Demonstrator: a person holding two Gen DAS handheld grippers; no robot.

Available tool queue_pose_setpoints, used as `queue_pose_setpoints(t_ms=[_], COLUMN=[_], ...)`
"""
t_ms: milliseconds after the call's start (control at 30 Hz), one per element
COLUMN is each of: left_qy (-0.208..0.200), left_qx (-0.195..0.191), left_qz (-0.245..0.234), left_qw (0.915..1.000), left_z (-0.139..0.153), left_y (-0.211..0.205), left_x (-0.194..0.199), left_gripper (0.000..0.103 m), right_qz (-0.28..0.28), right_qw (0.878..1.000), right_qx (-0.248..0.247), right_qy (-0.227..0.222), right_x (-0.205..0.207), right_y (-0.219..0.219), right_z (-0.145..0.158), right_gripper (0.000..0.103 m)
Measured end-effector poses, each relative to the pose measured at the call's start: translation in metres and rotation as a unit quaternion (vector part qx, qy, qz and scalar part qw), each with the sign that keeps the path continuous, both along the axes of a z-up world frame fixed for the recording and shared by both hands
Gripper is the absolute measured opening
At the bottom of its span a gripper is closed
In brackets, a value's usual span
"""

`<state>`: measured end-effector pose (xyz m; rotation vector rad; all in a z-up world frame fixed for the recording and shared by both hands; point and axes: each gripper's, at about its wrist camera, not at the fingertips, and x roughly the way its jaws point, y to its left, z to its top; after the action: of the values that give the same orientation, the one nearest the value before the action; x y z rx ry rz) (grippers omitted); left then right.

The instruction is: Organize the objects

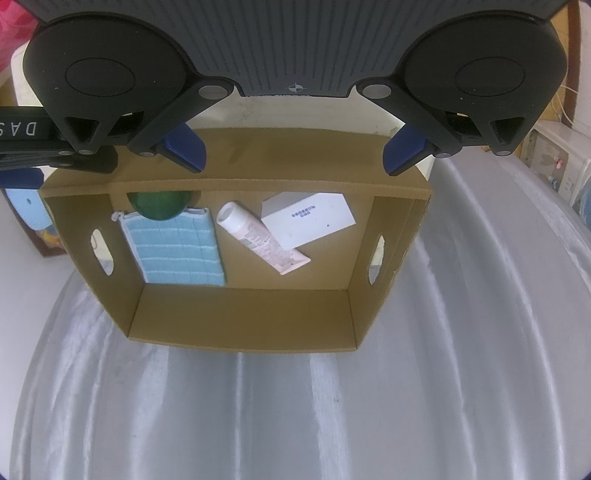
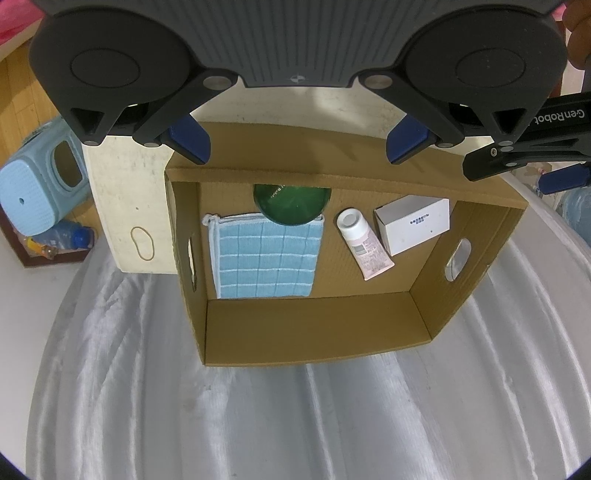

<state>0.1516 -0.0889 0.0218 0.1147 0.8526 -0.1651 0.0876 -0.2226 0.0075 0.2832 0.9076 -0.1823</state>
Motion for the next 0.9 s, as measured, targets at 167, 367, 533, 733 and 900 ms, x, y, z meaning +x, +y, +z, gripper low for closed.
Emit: queue_pose_setpoints(t_ms=[167,367,533,733,900], left_qy=[-0.001,-0.002,-0.001,0.000,0.000], left_qx=[0.002,0.003,0.003,0.003,0.003], left_qz=[0.000,0.001,0.002,0.002,0.002], left_qw=[1.0000,1.0000,1.0000,1.0000,1.0000], left_z=[0.0006,0.0015,0.0021,0.0025,0.0025], left_y=[-0.0015,-0.0033,-0.0040,-0.0046,-0.0050], left_x=[-0.0002,-0.0002,0.0000,-0.0004,-0.0010], left_gripper=[0.102,0.102,0.102,0.103,0.102], right_qz=[-0.001,-0.001,-0.002,-0.002,-0.002], right_qw=[1.000,1.000,1.000,1.000,1.000], right_qx=[0.001,0.002,0.002,0.003,0.002], right_qy=[0.000,0.000,0.000,0.001,0.001], right_x=[-0.0004,-0.0004,-0.0005,-0.0010,-0.0014], right_y=[-0.0005,-0.0011,-0.0013,-0.0013,-0.0010], right_z=[0.0006,0.0016,0.0018,0.0016,0.0014], right_gripper=[0.103,0.103,0.103,0.103,0.103])
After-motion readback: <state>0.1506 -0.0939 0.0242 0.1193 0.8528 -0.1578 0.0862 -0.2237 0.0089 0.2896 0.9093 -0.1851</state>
